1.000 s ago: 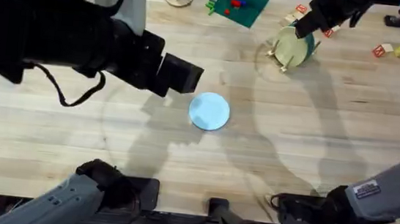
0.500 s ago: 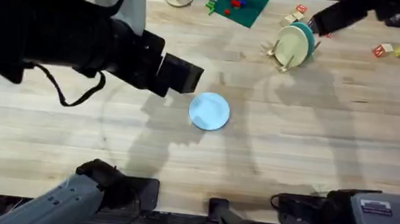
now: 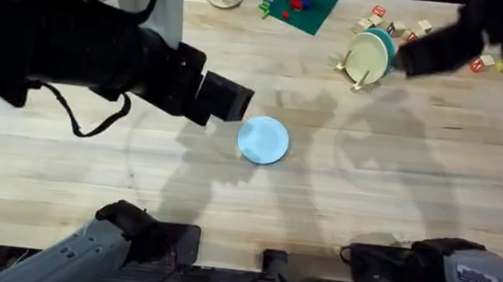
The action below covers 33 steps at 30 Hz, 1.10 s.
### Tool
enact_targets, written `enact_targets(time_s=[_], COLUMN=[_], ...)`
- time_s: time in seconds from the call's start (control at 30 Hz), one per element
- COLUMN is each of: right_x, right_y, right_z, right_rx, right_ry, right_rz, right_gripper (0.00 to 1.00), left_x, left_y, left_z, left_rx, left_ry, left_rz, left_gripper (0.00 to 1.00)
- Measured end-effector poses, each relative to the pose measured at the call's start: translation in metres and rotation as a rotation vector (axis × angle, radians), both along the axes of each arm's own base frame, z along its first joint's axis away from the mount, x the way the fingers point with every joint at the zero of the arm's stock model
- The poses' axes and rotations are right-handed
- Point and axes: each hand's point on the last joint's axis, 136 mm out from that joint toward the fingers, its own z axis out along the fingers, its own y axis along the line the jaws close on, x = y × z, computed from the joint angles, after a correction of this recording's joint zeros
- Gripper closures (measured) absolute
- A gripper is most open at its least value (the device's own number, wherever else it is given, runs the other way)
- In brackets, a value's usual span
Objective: Pick up the plates from the table one by one and place each into a slot on the dish rack.
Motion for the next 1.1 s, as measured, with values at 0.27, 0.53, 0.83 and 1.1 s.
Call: enact_targets(time_s=[0.27,0.53,0.83,1.1], right_x=[-0.042,-0.052,-0.052,-0.052], right_y=[0.001,-0.001,-0.001,-0.001], right_z=[-0.047,-0.063,-0.063,-0.063], right_rx=[0.021,0.034,0.037,0.037], right_ry=[0.113,0.151,0.154,0.154], right_rz=[-0.032,-0.072,-0.078,-0.078], right_gripper=[0.006,0.006,0.006,0.006], left_x=[-0.002,-0.002,-0.004,0.004], left_y=[0.001,0.001,0.0,0.006], left_z=[-0.001,-0.001,-0.006,-0.022], left_rx=[0.004,0.002,-0.065,-0.275], left_ry=[0.009,0.011,0.051,0.096], left_rz=[0.0,0.003,-0.013,-0.036], left_gripper=[0.007,0.728,0.957,0.957])
